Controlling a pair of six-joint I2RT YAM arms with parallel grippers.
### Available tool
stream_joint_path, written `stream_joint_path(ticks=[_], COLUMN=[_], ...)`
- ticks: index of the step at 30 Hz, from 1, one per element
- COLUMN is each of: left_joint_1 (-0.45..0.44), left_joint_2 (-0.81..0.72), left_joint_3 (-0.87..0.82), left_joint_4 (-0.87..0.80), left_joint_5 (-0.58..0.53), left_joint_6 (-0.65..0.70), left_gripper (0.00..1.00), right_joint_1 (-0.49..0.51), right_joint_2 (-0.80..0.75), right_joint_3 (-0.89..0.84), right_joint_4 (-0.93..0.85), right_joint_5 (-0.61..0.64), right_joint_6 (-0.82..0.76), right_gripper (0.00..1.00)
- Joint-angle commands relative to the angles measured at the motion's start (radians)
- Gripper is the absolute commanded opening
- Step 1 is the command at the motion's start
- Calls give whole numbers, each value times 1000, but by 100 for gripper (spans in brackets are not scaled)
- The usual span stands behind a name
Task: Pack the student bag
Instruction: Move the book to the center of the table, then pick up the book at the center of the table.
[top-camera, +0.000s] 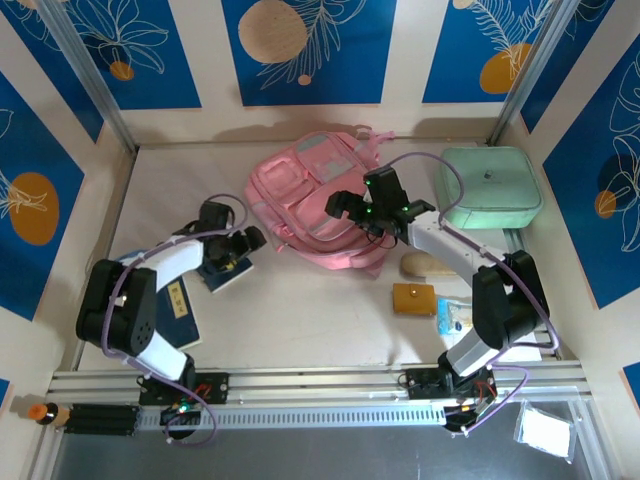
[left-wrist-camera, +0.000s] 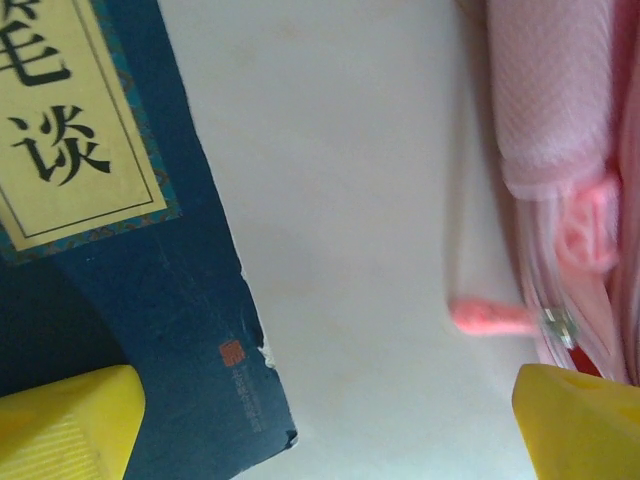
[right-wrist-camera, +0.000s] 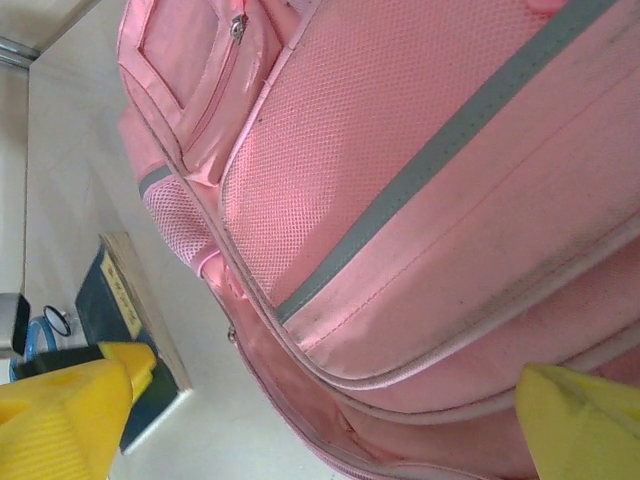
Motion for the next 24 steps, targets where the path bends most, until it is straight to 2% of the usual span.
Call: stream_joint_path(ticks=[1, 5, 8, 10, 13, 17, 21, 24], left_joint_1=[-98, -199, -202, -188, -128, 10, 112, 150], left_joint_2=[-17, -37, -78, -131, -203, -263, -289, -289], left_joint_3=[-18, -13, 7, 16, 26, -9, -54, -95], left_joint_4=[-58, -30, -23, -53, -135, -226, -253, -219], left_joint_5=[52, 51, 86, 62, 9, -18, -18, 7], left_joint_6=[-95, -153, -158, -136, -78, -17, 8, 3], left_gripper=[94, 94, 94, 94, 95, 95, 94, 93], right_joint_1=[20, 48, 75, 96, 141, 217, 280, 316], right_joint_2=[28, 54, 83, 108, 171, 280, 387, 457], right_joint_3=[49, 72, 97, 120, 186, 296, 393, 465], right_joint_4=[-21, -27, -34, -30, -73, -157, -227, -278], right_joint_5=[-30, -34, -68, -119, -158, -152, -126, -116], right_joint_6=[-16, -22, -51, -86, -138, -196, -229, -252], right_gripper=[98, 97, 96, 95, 90, 82, 71, 62])
